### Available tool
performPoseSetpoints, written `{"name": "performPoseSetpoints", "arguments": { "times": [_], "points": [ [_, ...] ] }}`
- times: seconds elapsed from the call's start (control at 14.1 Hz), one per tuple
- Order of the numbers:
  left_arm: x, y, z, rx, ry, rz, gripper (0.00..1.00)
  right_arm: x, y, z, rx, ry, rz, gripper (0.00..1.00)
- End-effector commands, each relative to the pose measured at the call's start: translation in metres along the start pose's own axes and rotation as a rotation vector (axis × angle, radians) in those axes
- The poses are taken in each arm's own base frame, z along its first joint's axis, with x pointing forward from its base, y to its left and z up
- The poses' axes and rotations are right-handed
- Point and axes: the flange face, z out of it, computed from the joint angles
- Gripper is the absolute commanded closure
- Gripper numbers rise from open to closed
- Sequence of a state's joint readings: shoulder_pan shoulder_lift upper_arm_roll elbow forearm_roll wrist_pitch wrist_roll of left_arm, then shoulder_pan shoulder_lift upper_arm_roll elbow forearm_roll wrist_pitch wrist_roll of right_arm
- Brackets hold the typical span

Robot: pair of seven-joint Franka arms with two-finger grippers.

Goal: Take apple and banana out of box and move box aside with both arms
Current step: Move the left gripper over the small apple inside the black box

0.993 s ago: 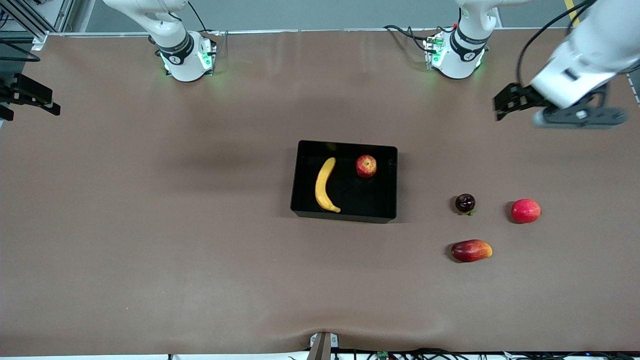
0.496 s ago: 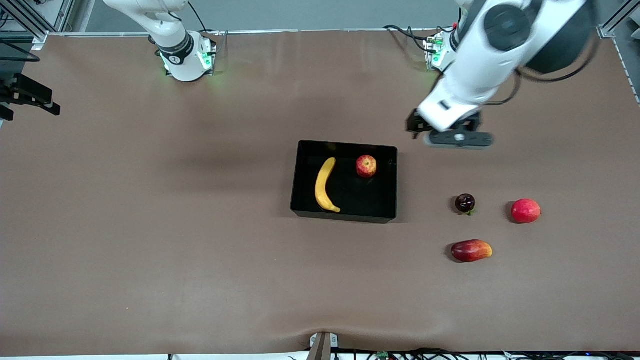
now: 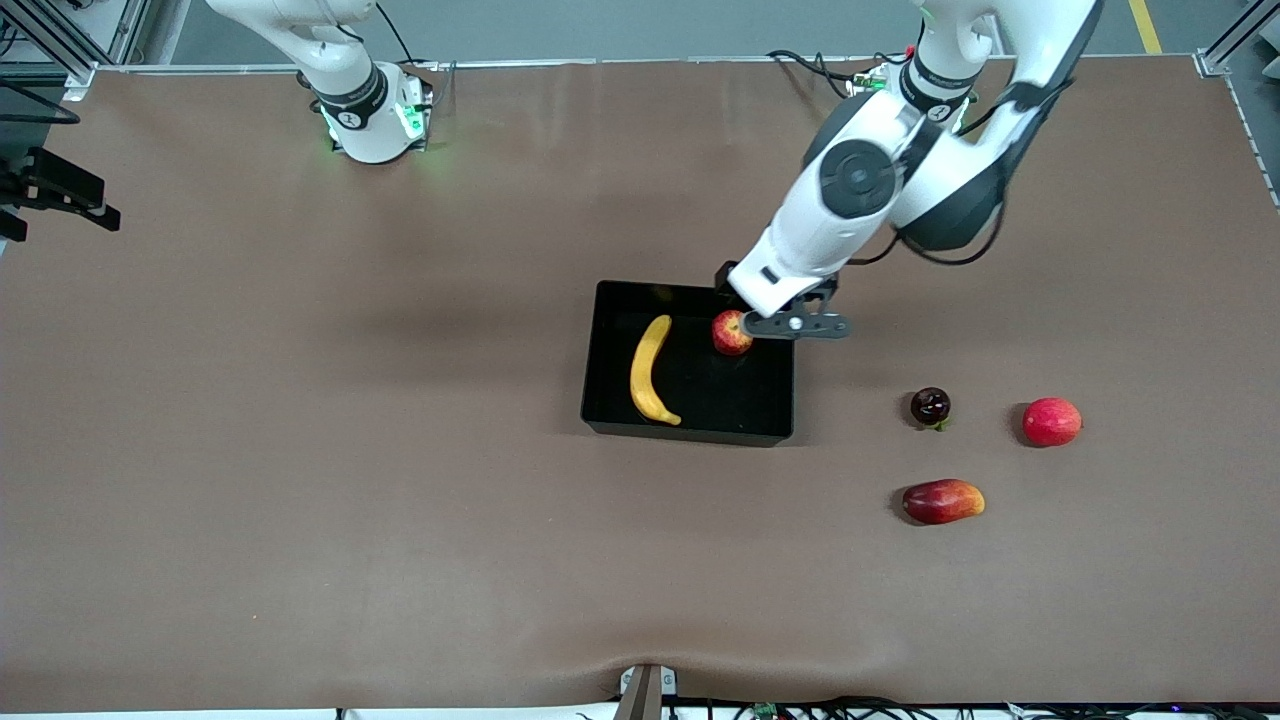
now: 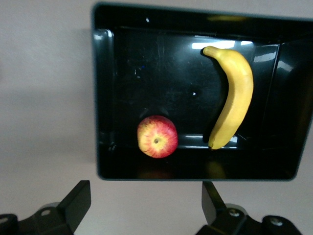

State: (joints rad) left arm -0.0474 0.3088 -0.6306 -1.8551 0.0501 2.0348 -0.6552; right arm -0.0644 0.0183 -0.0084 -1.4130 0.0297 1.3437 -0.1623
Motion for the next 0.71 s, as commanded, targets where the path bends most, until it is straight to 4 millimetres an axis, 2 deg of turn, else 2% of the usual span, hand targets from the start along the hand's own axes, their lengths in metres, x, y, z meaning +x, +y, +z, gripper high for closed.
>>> {"name": "performPoseSetpoints", "arguments": {
  "times": [0.0, 0.21, 0.43, 0.64],
  "points": [
    [0.006, 0.014, 0.029, 0.037, -0.005, -0.048, 0.0, -0.004, 0.002, -0.002, -0.009, -0.001, 0.018, 0.0],
    [0.006, 0.024, 0.063, 0.05, -0.021, -0.078, 0.0, -0.004, 0.003, -0.002, -0.009, -0.003, 0.02, 0.0],
    [0.011, 0.026, 0.095, 0.051, -0.028, -0.098, 0.0, -0.004, 0.002, -0.002, -0.009, -0.003, 0.017, 0.0],
    [0.011, 0.031, 0.115, 0.065, -0.024, -0.076, 0.0, -0.004, 0.002, -0.002, -0.011, -0.001, 0.017, 0.0]
  ]
}}
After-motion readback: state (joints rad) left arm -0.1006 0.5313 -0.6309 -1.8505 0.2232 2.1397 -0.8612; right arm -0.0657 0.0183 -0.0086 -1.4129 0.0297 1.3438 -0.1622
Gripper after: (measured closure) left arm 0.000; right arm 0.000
